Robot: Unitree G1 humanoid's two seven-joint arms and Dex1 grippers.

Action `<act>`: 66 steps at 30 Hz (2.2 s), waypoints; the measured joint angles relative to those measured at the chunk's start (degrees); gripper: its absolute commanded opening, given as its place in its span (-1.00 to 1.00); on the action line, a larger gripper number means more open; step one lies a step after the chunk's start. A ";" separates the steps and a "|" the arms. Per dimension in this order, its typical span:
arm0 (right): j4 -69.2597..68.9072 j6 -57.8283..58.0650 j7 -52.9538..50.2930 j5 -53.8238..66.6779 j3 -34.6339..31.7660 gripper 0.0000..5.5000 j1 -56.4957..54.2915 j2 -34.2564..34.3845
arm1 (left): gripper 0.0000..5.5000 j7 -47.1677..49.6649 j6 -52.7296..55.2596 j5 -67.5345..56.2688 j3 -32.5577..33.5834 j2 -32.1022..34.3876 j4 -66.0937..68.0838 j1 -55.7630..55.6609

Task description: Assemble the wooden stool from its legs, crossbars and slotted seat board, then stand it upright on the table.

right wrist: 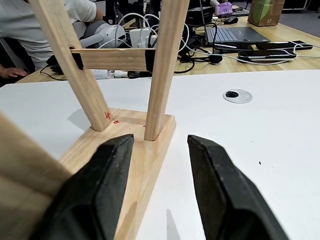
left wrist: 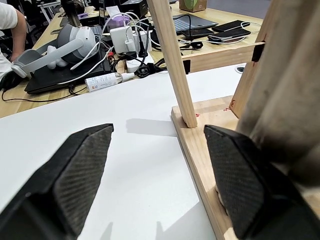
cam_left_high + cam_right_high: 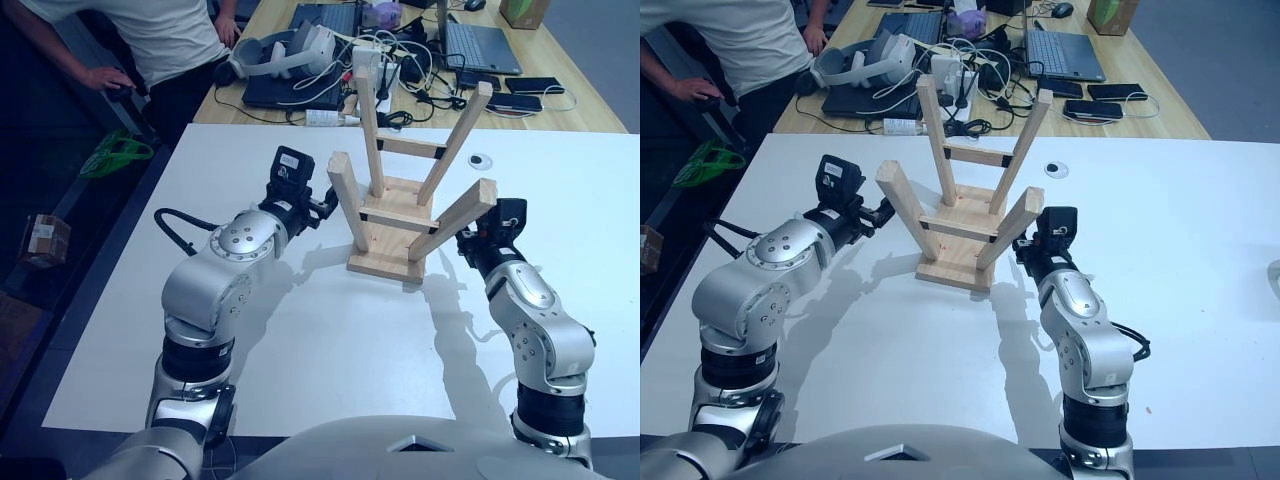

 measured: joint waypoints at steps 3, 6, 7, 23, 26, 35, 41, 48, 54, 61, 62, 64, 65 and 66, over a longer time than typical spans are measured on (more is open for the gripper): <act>2.96 -1.87 -0.18 -1.35 -0.05 -0.26 -1.70 0.48 | 0.23 -0.23 0.54 0.64 -0.31 -0.68 -0.15 -0.43; 6.01 -4.01 -0.19 -2.74 -0.03 -0.26 -3.27 1.70 | 0.23 -0.27 0.71 1.94 -0.59 -0.81 -0.10 -0.82; 6.39 -4.20 -0.19 -2.77 -0.02 -0.26 -3.50 1.84 | 0.23 -0.28 0.72 2.23 -0.59 -0.82 -0.10 -0.89; 5.47 -8.03 1.55 -3.13 -10.45 -0.26 -0.35 -2.96 | 0.23 -2.49 -2.01 6.37 13.56 3.74 5.64 -0.37; 1.75 -4.46 3.81 2.93 -7.17 -0.26 -3.05 1.10 | 0.23 -1.12 0.15 5.87 9.33 -2.26 5.45 -3.41; -1.91 1.52 5.17 6.29 -5.65 -0.26 -4.18 -0.49 | 0.23 -3.61 11.80 4.73 3.23 -6.09 1.14 -5.86; -0.88 -0.31 9.39 6.19 -4.16 -0.26 -5.07 -3.90 | 0.23 -5.87 4.95 6.28 8.10 0.00 5.58 -6.83; 6.09 -4.00 12.86 16.80 -18.34 -0.26 -23.35 -8.92 | 0.23 -11.73 -2.82 -1.66 21.20 1.48 8.98 -22.02; 5.26 1.21 12.35 37.29 -23.66 -0.26 -32.37 -8.34 | 0.23 -17.19 4.16 -19.37 26.37 -0.85 3.94 -28.51; 0.90 7.14 13.15 39.86 -14.85 -0.26 -19.42 -10.08 | 0.23 -18.04 6.02 -17.83 11.50 2.56 0.87 -11.89; -0.72 6.89 13.96 38.87 -13.48 -0.26 -17.62 -11.89 | 0.23 -17.84 4.61 -17.03 9.63 2.84 0.58 -10.13; -1.94 6.43 14.42 37.23 -11.55 -0.26 -15.19 -13.44 | 0.23 -17.06 2.54 -15.06 7.24 3.04 0.37 -8.46; -2.52 5.86 14.81 36.67 -10.93 -0.26 -14.81 -13.88 | 0.23 -16.95 2.35 -14.34 5.98 3.19 0.45 -7.55; -2.72 5.29 14.96 36.50 -10.47 -0.26 -14.72 -14.00 | 0.23 -16.69 2.02 -14.06 4.99 2.50 1.27 -6.28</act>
